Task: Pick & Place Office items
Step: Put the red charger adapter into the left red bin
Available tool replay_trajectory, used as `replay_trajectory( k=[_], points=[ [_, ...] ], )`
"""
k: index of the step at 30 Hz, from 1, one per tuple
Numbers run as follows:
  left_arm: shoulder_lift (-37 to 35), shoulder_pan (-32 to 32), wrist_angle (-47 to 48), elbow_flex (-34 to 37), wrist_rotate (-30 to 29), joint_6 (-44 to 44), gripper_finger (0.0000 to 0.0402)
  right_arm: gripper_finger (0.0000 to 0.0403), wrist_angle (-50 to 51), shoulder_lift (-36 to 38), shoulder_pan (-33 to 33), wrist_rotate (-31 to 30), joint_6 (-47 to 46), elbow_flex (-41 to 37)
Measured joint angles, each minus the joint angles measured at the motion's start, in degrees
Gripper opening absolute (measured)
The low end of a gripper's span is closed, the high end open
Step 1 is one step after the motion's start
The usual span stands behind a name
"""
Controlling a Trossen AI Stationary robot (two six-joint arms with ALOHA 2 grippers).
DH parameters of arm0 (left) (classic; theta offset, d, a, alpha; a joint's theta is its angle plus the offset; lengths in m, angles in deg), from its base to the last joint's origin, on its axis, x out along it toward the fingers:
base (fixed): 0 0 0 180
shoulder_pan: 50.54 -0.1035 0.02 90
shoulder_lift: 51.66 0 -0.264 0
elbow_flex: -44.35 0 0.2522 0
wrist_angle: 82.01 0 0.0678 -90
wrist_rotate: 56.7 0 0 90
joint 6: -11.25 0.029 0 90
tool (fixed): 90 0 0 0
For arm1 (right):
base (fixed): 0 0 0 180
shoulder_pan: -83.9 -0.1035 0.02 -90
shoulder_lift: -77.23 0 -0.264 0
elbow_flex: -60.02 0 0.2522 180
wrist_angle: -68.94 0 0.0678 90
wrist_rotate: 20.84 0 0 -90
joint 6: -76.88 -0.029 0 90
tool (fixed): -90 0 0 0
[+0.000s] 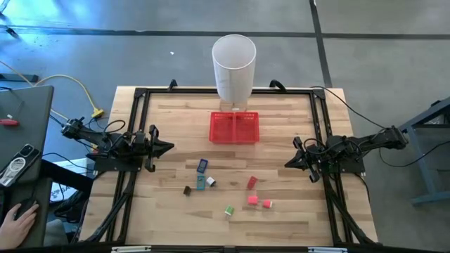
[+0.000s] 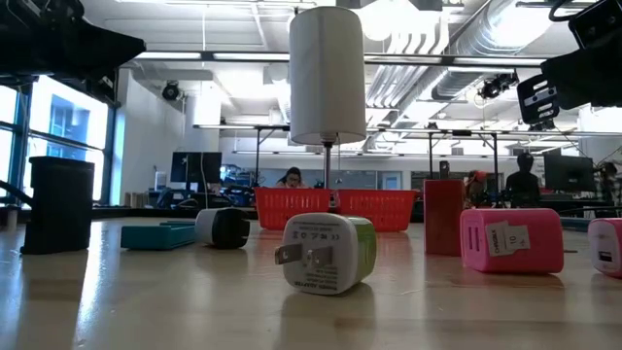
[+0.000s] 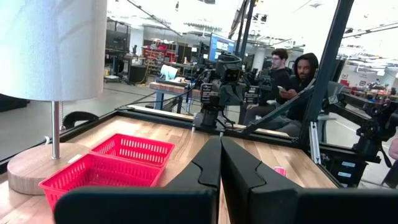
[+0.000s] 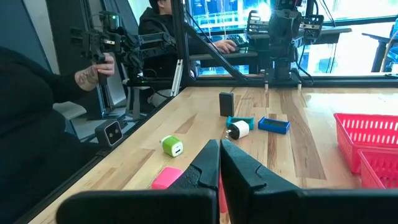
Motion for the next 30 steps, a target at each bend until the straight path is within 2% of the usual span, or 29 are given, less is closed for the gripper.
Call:
replay_trajectory(
  k=[15,21,25,30],
  points=[
    [0.0,0.0,0.0,0.0,-0.4,3.0,0.0003,0.0002,0.0,0.0,0.0,-0.7,-0.1,0.0],
    [0.0,0.0,-0.2,-0.2,-0.4,4.2,0.0035,0.0006,0.2,0.0,0.0,-3.1,0.4,0.0],
    [0.0,0.0,-0.4,-1.0,-0.4,6.0,0.0062,0.0036,0.5,-0.3,0.0,-4.5,1.6,0.3],
    [0.0,0.0,-2.3,-1.7,-0.4,9.5,0.0082,0.0105,0.8,-2.4,0.0,-6.3,1.5,2.3]
  ],
)
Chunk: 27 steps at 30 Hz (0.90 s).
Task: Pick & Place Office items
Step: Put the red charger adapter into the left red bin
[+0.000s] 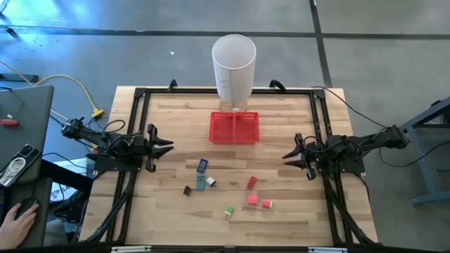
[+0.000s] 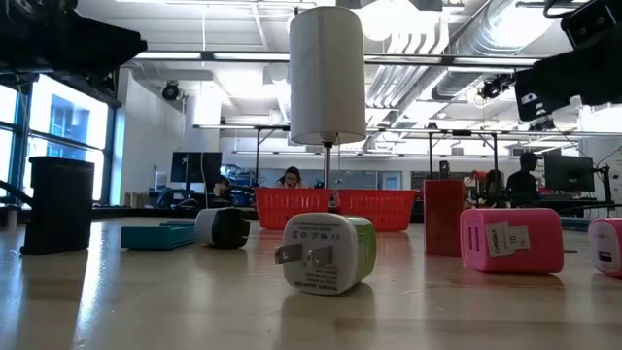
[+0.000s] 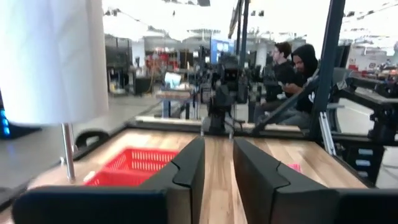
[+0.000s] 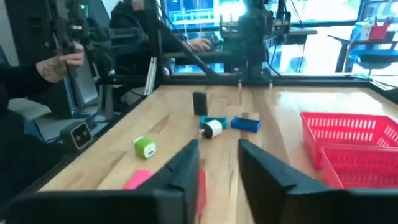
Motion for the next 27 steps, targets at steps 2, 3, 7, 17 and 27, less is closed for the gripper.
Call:
replay_trajectory(
  k=[2,3,7,17,27],
  points=[
    [0.1,0.0,-1.2,-0.2,0.0,1.1,0.0086,0.0134,0.3,-1.5,0.0,-0.1,0.0,0.9],
    [0.4,0.0,-1.5,-0.2,0.0,1.2,0.0089,0.0148,0.4,-2.4,0.0,-0.1,0.0,1.6],
    [2.7,0.0,-2.8,-0.2,0.0,1.3,0.0105,0.0192,0.5,-7.5,-0.6,0.0,0.0,5.0],
    [11.3,0.0,-10.3,-0.3,-0.1,2.3,0.0144,0.0212,6.5,-23.5,-3.8,-1.4,0.0,17.0],
    [18.3,0.0,-15.9,-0.4,-0.2,2.4,0.0146,0.0212,13.2,-36.5,-6.2,-2.9,-0.4,28.7]
  ],
)
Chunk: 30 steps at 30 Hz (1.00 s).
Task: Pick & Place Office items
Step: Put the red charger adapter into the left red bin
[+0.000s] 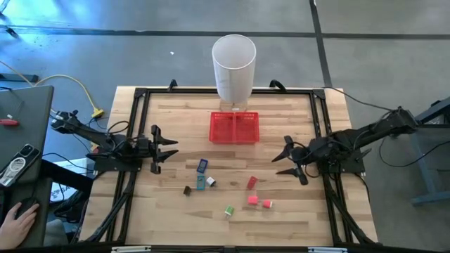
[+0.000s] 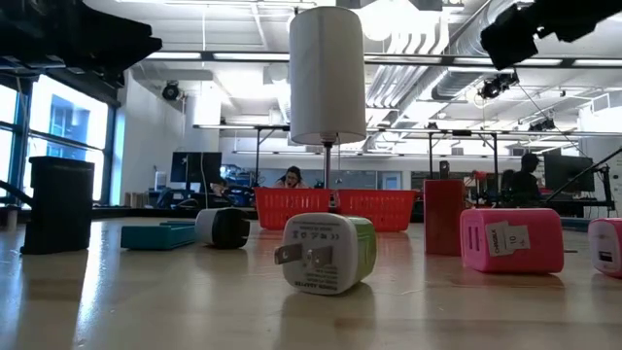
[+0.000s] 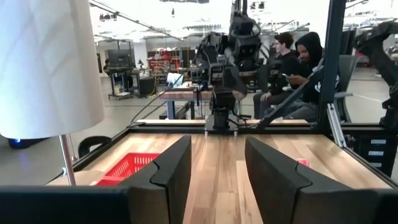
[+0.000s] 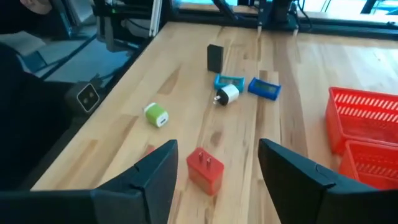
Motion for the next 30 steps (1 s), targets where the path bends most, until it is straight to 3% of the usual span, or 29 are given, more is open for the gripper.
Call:
replay_trajectory(
  k=[9,19,24,30],
  points=[
    [6.5,0.0,-0.5,-3.5,0.0,-2.3,0.0146,0.0212,1.1,-4.6,0.0,0.0,-0.2,3.2],
    [9.4,0.0,-3.1,-5.6,-1.1,-5.5,0.0146,0.0205,3.5,-3.5,0.0,0.6,-4.1,3.2],
    [7.0,0.0,-2.7,-5.6,-4.4,-6.6,0.0146,0.0174,7.9,-1.0,0.0,0.2,-3.2,3.2],
    [5.4,0.0,-2.5,-5.6,-4.3,-6.9,0.0146,0.0125,7.8,1.0,-0.2,0.9,-4.3,3.3]
  ],
)
